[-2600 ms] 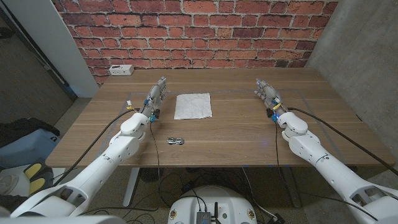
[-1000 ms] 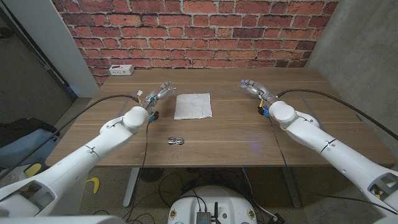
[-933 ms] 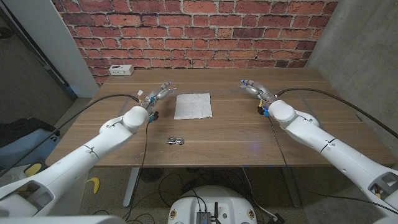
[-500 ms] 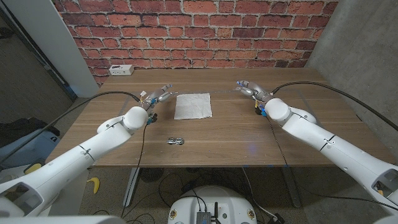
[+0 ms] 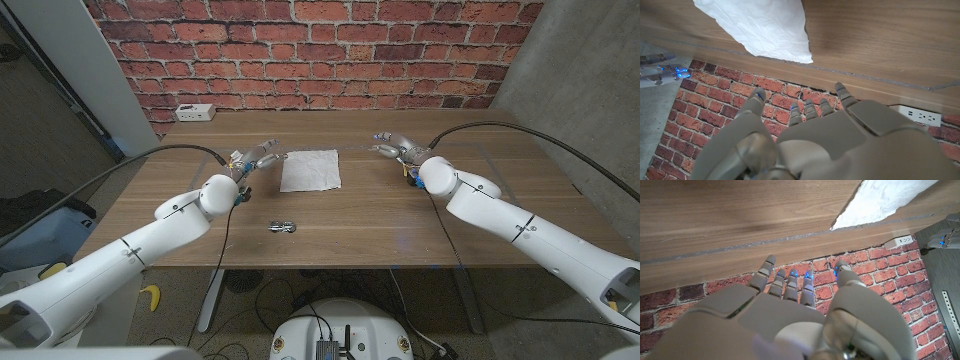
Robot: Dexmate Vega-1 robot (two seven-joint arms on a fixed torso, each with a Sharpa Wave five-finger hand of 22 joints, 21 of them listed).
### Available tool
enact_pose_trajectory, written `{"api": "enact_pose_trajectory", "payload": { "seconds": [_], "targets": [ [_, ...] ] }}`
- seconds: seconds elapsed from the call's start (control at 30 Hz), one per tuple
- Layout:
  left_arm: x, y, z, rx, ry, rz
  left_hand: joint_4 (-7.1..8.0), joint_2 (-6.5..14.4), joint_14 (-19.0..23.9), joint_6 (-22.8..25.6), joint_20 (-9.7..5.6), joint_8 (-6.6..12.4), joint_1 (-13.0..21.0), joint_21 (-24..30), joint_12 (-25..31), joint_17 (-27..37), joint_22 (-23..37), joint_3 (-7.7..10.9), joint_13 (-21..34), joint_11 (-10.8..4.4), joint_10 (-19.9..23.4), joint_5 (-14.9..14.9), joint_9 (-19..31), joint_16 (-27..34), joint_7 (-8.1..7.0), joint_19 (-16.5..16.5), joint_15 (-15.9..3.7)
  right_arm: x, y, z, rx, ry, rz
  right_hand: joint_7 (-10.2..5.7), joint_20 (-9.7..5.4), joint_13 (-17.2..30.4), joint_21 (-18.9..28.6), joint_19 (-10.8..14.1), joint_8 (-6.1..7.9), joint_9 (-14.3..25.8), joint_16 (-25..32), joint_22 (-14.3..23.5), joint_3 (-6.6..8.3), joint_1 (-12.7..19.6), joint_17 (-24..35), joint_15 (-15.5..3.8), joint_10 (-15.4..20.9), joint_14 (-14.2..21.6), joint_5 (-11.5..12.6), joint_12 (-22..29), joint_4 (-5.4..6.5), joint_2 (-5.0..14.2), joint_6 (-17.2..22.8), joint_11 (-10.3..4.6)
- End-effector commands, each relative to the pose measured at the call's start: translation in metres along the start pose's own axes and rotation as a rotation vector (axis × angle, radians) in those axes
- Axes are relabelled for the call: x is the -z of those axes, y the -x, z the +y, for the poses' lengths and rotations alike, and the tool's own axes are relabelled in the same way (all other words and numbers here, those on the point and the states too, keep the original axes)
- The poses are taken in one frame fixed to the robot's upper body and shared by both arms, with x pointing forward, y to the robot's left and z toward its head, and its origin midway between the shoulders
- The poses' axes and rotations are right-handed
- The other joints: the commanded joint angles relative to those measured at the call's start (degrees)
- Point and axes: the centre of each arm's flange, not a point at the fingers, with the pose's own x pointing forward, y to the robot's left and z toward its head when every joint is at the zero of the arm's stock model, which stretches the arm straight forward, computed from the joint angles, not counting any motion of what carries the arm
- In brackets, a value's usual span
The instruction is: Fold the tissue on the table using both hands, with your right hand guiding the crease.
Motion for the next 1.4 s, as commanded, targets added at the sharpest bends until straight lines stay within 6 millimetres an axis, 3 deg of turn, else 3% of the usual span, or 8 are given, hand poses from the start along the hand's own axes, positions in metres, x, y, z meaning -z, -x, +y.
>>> {"api": "enact_pose_trajectory", "payload": {
  "seconds": [0.03,0.2,0.4,0.67,1.07,1.4],
  "targets": [
    [-0.006,0.015,-0.001,0.002,-0.098,0.016,-0.54,-0.01,0.4,0.57,-4.24,-0.16,1.04,-0.29,0.52,0.26,0.3,0.04,0.06,-0.45,1.06,0.27,0.24,0.33,0.78,0.25,-1.02,-0.016,0.004,0.009,-0.026,0.126,0.016,0.11,-0.77,0.2,0.39,1.06,0.26,0.33,0.48,0.15,0.55,0.77,0.24,-0.45,1.27,1.03,0.35,0.07,0.06,0.02,1.15,-0.25],
    [-0.008,0.021,-0.002,0.0,-0.146,0.035,-0.69,0.12,1.23,1.53,-5.39,-0.05,1.71,-0.25,0.78,0.24,0.27,0.13,0.07,-1.13,2.39,0.28,0.22,0.42,3.05,1.12,-1.58,-0.023,0.004,0.014,-0.041,0.169,0.022,-0.22,0.43,0.21,0.28,1.18,0.4,0.34,0.56,0.15,0.76,1.12,0.28,-0.85,1.63,1.46,0.33,0.08,0.1,0.1,1.92,-0.54],
    [-0.01,0.027,-0.002,-0.004,-0.202,0.059,-0.89,0.27,1.47,2.27,-5.13,0.1,2.32,-0.33,0.76,0.22,0.23,0.33,0.06,-1.05,2.74,0.38,0.21,0.36,1.85,1.37,-1.85,-0.031,0.005,0.019,-0.054,0.207,0.016,-0.39,1.29,0.21,0.24,1.43,0.25,0.35,0.66,0.15,0.94,1.42,0.32,-1.23,2.14,1.89,0.29,0.16,0.14,0.12,1.94,-0.8],
    [-0.01,0.029,-0.004,0.01,-0.276,0.112,-1.37,0.49,1.17,2.89,-1.97,0.08,3.92,-0.47,0.57,0.22,0.17,0.9,0.06,-1.72,2.97,0.53,0.21,0.12,0.97,2.01,-2.03,-0.04,0.003,0.029,-0.088,0.235,0.0,-0.5,1.56,0.22,0.25,1.73,0.13,0.36,0.76,0.16,1.08,1.67,0.34,-1.62,2.48,2.27,0.25,0.2,0.16,0.14,1.9,-0.83],
    [-0.019,0.021,-0.009,0.061,-0.362,0.125,-1.5,0.45,0.69,3.45,-1.2,0.11,4.82,-0.74,0.38,0.22,0.16,1.12,0.06,-2.05,2.9,0.53,0.22,-0.07,0.87,2.0,-1.69,-0.046,0.002,0.041,-0.116,0.258,-0.018,-0.6,1.64,0.22,0.24,2.08,0.02,0.37,0.81,0.18,1.47,2.31,0.33,-2.02,2.76,2.66,0.23,0.17,0.0,0.25,1.92,-1.07],
    [-0.029,0.014,-0.013,0.101,-0.449,0.138,-1.58,-0.7,0.04,5.63,-0.96,0.56,5.53,-1.09,-0.19,0.26,0.16,0.78,0.08,-2.53,1.76,0.3,0.25,-0.16,-0.53,2.16,-1.35,-0.05,0.001,0.054,-0.158,0.278,-0.039,-0.69,1.7,0.23,0.15,2.25,-0.02,0.38,0.73,0.18,1.81,3.06,0.27,-2.05,3.06,2.82,0.17,0.15,-0.31,0.1,2.07,-1.03]
  ]
}}
